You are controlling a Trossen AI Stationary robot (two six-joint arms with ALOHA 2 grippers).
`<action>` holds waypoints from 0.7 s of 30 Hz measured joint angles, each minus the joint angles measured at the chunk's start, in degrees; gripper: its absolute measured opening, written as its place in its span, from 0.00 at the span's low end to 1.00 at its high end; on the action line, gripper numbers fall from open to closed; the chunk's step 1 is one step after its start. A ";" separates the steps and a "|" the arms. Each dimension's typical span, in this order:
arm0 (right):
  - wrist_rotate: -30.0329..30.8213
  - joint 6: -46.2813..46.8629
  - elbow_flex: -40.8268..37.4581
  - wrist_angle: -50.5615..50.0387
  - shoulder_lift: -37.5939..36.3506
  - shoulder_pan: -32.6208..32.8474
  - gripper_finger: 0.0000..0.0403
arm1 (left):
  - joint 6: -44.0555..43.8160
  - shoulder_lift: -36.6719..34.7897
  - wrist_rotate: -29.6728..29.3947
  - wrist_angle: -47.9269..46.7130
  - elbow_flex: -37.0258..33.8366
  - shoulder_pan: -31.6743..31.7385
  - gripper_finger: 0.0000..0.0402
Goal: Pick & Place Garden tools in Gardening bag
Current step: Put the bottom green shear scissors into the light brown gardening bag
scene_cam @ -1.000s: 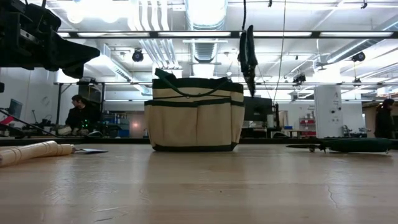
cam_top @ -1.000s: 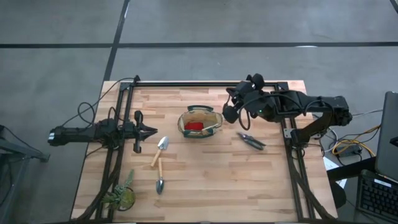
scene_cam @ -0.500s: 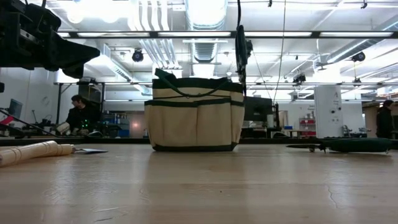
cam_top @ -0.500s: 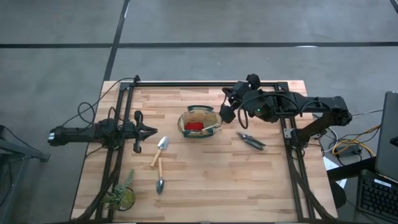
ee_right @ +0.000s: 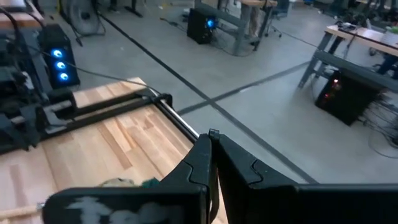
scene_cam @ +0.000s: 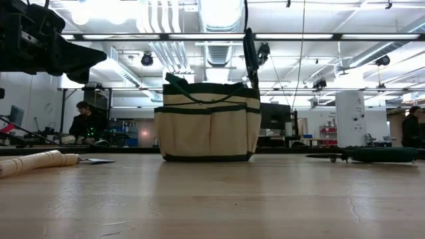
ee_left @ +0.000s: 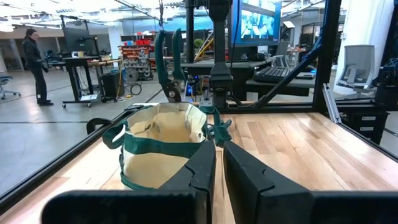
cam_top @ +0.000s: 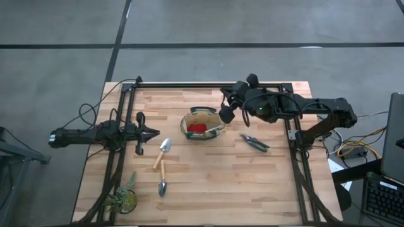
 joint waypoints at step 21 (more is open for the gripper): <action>-1.20 -0.44 -5.96 9.35 -0.24 -0.37 0.03 | 0.00 0.00 0.00 0.00 0.00 0.00 0.09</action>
